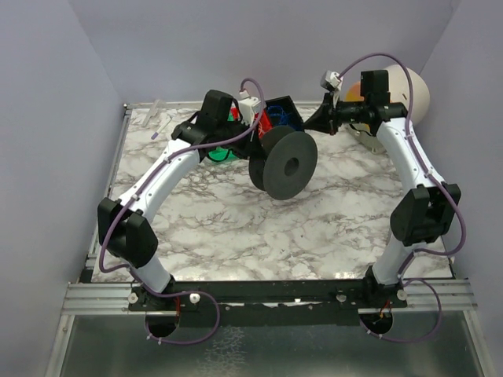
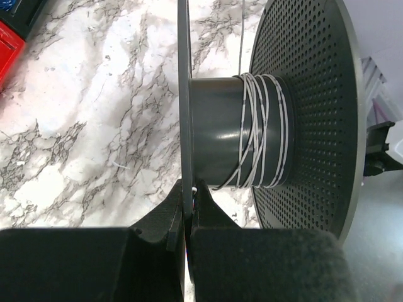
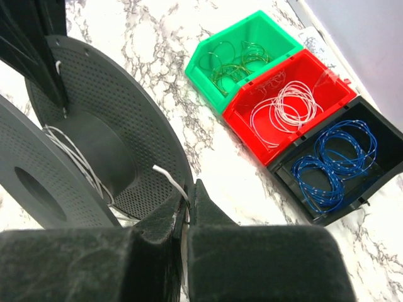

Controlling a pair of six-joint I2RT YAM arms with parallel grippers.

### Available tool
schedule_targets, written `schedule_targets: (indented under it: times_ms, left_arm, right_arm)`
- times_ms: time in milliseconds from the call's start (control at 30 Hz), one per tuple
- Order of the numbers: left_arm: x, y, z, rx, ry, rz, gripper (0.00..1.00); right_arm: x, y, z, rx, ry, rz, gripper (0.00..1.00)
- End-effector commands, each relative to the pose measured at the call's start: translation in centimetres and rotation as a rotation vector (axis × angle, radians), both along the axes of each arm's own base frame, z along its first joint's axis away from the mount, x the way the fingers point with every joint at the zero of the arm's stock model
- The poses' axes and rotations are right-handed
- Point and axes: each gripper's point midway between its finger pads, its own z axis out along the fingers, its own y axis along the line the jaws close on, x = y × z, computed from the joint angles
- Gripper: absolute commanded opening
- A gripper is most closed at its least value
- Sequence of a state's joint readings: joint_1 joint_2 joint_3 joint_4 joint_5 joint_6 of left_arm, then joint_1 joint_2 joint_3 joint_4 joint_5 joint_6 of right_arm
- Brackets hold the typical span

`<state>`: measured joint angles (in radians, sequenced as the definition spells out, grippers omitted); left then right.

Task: Wrap the cables
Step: Wrap the cable around the cable reel.

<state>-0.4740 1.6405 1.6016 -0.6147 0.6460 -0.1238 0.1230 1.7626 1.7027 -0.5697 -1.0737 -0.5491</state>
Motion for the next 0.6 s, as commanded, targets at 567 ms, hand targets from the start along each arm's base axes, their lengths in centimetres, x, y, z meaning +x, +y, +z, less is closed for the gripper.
schedule_targets:
  times_ms: [567]
  left_arm:
    - [4.5, 0.0, -3.9, 0.299, -0.144, 0.294, 0.0]
  right_arm:
    - [-4.2, 4.9, -2.2, -0.29, -0.06, 0.11, 0.01]
